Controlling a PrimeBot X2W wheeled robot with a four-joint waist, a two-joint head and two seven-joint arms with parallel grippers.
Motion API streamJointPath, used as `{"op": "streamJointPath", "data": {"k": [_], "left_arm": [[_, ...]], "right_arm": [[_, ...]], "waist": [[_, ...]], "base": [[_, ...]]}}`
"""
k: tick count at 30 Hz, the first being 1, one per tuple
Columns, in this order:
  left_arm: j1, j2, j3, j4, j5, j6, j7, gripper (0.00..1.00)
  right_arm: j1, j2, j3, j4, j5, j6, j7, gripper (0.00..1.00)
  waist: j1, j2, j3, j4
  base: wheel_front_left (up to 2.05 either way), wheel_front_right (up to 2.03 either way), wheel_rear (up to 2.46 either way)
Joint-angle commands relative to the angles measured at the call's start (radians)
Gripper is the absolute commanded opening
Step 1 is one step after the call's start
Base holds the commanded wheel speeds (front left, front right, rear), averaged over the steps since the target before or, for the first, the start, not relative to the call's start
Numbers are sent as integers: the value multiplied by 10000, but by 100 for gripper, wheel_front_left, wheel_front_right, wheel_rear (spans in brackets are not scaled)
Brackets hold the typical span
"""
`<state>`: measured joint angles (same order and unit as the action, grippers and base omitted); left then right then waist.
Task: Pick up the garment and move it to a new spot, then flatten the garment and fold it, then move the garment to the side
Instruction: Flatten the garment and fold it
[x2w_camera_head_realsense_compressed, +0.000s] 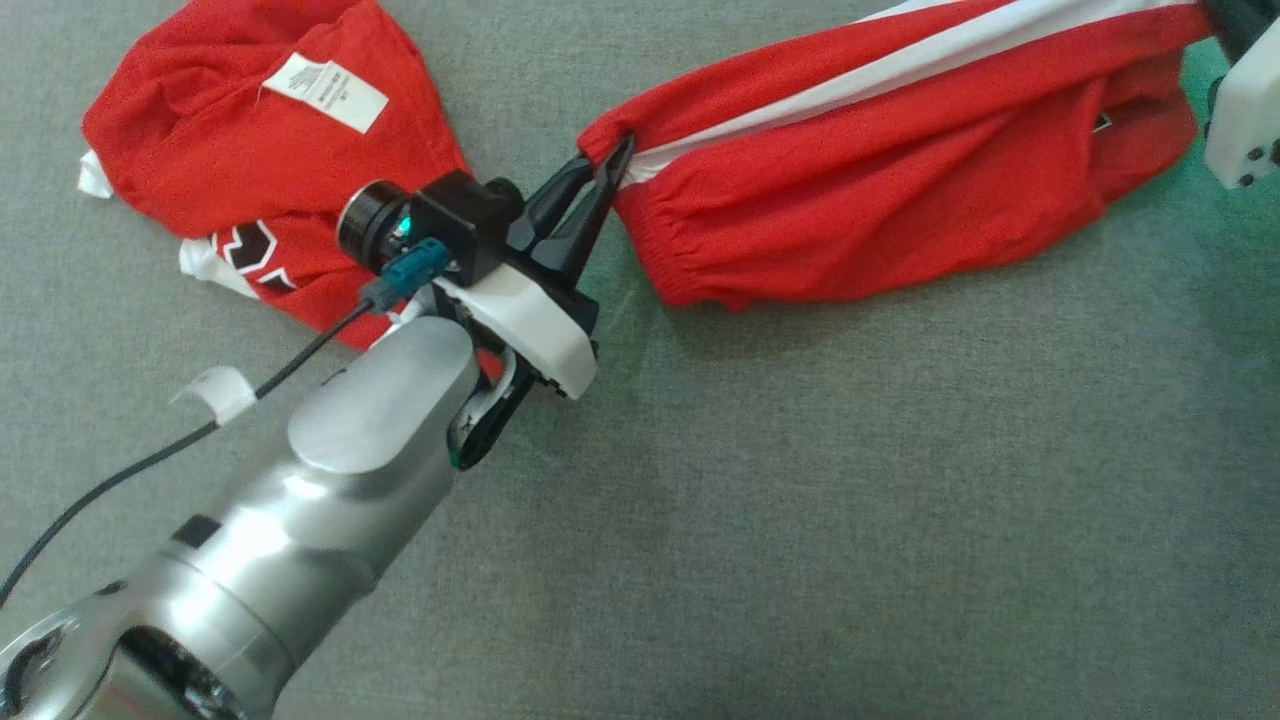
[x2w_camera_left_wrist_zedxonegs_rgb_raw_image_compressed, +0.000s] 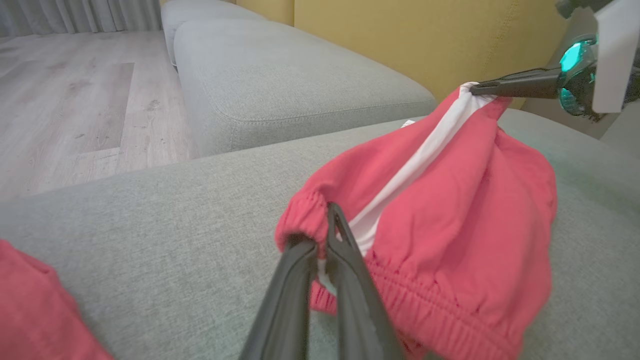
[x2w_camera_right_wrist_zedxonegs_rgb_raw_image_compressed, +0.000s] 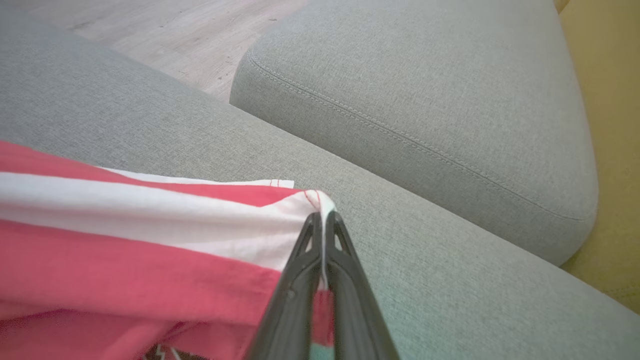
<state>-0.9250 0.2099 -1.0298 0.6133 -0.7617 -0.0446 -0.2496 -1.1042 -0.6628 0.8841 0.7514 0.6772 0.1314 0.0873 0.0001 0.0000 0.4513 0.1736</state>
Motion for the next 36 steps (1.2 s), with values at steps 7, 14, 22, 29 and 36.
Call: {"op": "streamJointPath", "data": {"k": [7, 14, 22, 29, 36], "left_arm": [[-476, -95, 369, 198, 387, -273, -119, 46], [-258, -236, 480, 528, 584, -413, -121, 100], [196, 24, 1410, 195, 907, -40, -121, 100], [1177, 466, 2911, -873, 1217, 587, -121, 100], [2406, 784, 4325, -2201, 1558, 1103, -122, 100]], "right_arm": [[-258, 133, 496, 491, 117, -7, -252, 0], [-248, 361, 703, 1111, 491, -7, -547, 100], [-158, 630, 574, 1270, 1286, -7, -1414, 100], [297, 768, 156, 1228, 1816, -7, -2819, 100], [860, 1089, -625, 838, 1910, -7, -3433, 100]], "waist": [[-1, 0, 97, 126], [-1, 0, -246, -42], [-1, 0, -1065, -364], [-1, 0, -2132, -671], [-1, 0, -2920, -968]], "base": [[0, 0, 0], [0, 0, 0], [0, 0, 0], [0, 0, 0], [0, 0, 0]]}}
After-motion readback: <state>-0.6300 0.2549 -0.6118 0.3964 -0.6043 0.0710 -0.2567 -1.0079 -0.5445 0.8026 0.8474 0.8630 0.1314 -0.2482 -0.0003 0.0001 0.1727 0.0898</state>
